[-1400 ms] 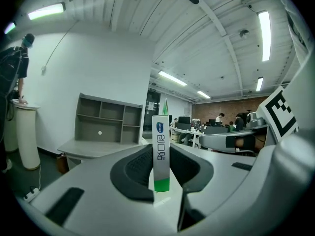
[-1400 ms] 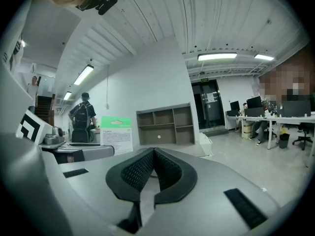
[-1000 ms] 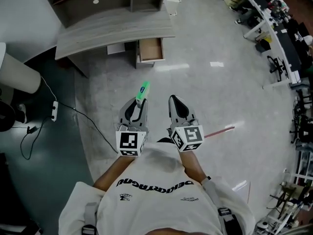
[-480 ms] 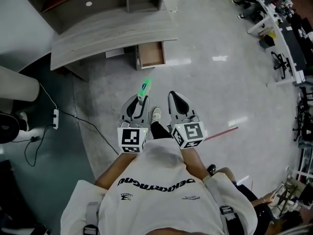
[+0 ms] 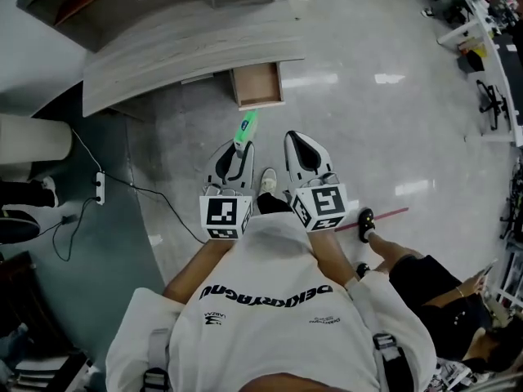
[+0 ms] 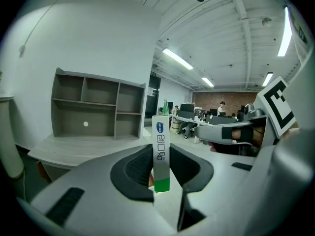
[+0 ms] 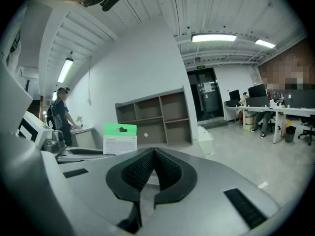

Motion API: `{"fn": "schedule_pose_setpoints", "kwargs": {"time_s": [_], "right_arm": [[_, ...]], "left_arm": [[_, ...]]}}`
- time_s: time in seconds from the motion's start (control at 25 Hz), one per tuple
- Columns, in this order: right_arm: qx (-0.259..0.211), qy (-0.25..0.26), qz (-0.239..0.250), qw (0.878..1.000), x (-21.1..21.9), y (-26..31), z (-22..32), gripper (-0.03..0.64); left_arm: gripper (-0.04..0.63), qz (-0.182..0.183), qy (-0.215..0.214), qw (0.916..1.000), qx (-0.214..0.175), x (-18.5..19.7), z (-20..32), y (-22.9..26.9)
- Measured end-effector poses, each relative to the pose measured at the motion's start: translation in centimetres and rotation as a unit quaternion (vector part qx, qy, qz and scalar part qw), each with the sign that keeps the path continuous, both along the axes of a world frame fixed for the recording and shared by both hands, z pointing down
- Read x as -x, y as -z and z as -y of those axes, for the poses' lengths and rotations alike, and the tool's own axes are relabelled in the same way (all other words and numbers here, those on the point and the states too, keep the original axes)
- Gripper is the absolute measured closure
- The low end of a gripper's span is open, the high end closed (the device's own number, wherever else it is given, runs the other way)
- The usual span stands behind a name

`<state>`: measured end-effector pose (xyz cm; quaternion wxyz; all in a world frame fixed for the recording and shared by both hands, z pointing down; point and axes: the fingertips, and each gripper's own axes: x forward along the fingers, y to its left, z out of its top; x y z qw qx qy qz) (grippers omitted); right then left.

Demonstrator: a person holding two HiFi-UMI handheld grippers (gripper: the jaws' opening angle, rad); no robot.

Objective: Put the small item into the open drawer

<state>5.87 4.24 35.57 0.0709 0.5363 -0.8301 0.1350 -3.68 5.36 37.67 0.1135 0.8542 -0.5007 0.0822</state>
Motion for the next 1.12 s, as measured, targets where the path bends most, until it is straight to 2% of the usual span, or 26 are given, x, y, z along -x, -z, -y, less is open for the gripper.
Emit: {"fn": "schedule_pose_setpoints", "kwargs": {"time_s": [0.48,1.12], "right_arm": [[0.042,0.025,0.008,0.999,-2.2,-5.0,5.6,0.584],[0.098,-0.017,-0.002,0.995,-2.9,-14.0,12.7,0.584]], "left_arm": [[0.492,0.02,0.029,0.998,0.052,-2.7,5.8,-4.9],[0.492,0.018,0.026,0.9928,0.116,-2.2,13.1,-14.8]]}}
